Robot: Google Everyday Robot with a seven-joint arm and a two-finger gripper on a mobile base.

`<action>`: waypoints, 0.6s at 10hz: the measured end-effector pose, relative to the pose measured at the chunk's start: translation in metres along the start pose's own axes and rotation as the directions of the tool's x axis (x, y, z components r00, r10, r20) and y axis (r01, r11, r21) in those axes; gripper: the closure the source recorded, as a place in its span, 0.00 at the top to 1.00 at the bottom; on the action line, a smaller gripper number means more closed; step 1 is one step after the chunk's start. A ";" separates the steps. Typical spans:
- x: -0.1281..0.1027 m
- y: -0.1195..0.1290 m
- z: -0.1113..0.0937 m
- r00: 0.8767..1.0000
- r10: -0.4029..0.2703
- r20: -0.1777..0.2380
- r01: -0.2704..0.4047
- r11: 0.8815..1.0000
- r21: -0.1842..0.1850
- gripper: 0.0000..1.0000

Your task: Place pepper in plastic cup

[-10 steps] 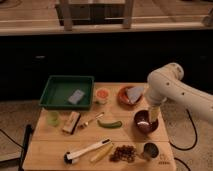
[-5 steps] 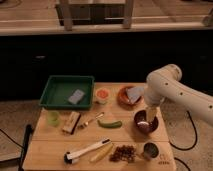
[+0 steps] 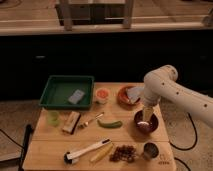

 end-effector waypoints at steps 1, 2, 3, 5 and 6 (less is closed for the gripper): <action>-0.002 0.000 0.004 1.000 0.005 0.012 -0.005 1.000 -0.004 0.80; -0.004 0.000 0.006 1.000 0.008 0.017 -0.007 1.000 -0.005 0.80; -0.007 -0.001 0.009 1.000 0.008 0.024 -0.008 1.000 -0.007 0.80; -0.014 -0.002 0.014 0.999 0.013 0.042 -0.012 1.000 -0.013 0.80; -0.014 -0.001 0.016 0.999 0.016 0.047 -0.015 1.000 -0.016 0.80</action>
